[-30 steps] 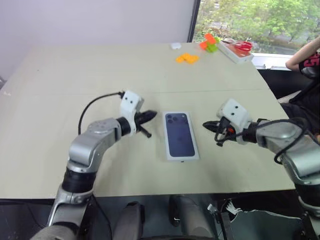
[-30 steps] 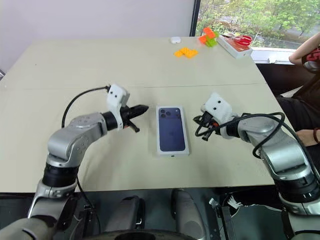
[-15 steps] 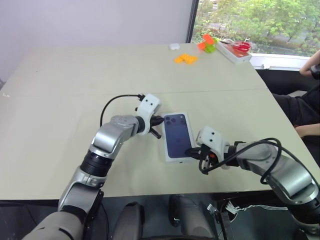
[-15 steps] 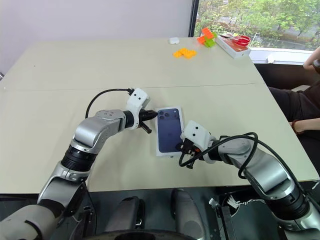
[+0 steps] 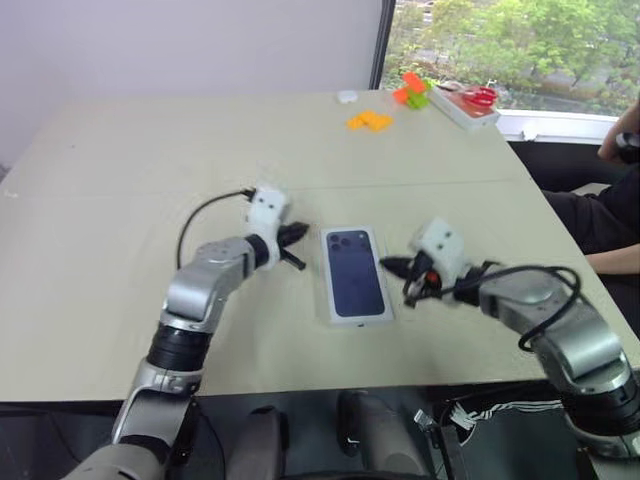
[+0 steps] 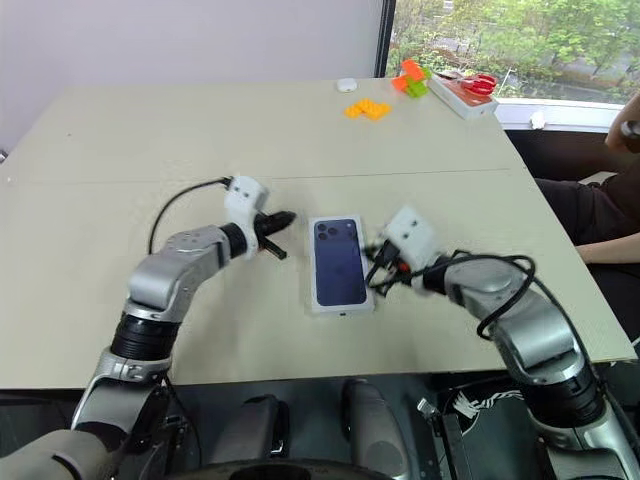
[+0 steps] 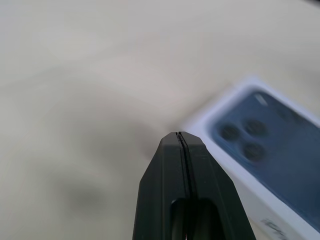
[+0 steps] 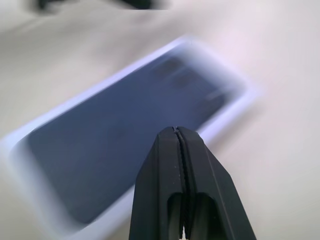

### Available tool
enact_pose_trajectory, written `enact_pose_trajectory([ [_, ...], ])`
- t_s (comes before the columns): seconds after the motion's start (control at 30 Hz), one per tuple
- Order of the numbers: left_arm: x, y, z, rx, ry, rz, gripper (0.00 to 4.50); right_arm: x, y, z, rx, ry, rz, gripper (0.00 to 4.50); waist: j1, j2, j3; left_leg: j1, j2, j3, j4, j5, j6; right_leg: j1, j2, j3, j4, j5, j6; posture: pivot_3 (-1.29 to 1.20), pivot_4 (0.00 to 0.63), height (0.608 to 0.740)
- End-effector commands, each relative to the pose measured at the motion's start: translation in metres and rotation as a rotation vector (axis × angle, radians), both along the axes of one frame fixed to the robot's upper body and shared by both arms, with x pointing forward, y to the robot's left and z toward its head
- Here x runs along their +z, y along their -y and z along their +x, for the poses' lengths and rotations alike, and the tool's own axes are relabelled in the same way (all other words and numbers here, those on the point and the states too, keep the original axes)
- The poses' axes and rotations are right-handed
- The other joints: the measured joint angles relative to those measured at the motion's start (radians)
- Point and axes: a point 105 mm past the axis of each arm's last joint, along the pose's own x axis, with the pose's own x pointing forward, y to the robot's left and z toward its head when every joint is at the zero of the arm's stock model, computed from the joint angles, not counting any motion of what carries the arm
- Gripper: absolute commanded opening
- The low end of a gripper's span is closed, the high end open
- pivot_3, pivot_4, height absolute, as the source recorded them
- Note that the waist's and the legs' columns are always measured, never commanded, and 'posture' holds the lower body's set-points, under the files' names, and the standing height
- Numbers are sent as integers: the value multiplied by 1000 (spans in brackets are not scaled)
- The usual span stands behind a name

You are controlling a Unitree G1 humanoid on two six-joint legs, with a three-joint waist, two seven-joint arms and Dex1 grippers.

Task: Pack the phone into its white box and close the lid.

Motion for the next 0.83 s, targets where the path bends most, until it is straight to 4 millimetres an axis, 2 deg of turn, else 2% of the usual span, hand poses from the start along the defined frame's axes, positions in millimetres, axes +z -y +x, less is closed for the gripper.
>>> enact_pose_trajectory([
  [0.03,15,-68,-9,169,80,-23,0,18,34,15,-118,75,24,49,-2,0,0,0,0,0,0,0,0,0,0,0,0,0,-1,0,150,726],
  [0.07,10,-89,-15,212,71,0,0,19,41,17,-135,75,43,49,-2,0,0,0,0,0,0,-1,1,0,0,0,-1,0,-1,0,150,726],
  [0.13,2,-117,-28,262,52,39,0,22,49,20,-145,67,102,49,-1,0,0,0,0,0,-1,-1,2,0,0,0,-1,0,-1,0,150,726],
  [0.27,-8,-149,-57,293,14,63,0,25,49,16,-76,30,190,49,7,0,0,-1,1,1,0,-1,2,0,-2,0,-1,0,-2,0,150,726],
  [0.33,-9,-153,-65,284,1,63,0,24,45,15,-47,15,201,49,7,0,1,0,1,1,0,-1,2,0,-3,0,-1,-3,-3,0,150,726],
  [0.47,-21,-161,-94,282,-41,106,0,13,44,8,25,-42,190,49,3,0,1,0,2,1,0,-1,2,0,-3,1,-2,-4,-1,0,150,726],
  [0.6,-22,-169,-99,312,-52,94,0,8,39,7,44,-58,192,49,3,0,1,0,2,1,0,-1,2,0,-3,1,-2,-5,-1,0,150,726],
  [0.83,-25,-170,-104,312,-70,94,0,5,33,1,82,-71,215,49,2,0,1,0,3,1,0,-2,2,0,-2,0,-1,-5,-1,0,150,726],
])
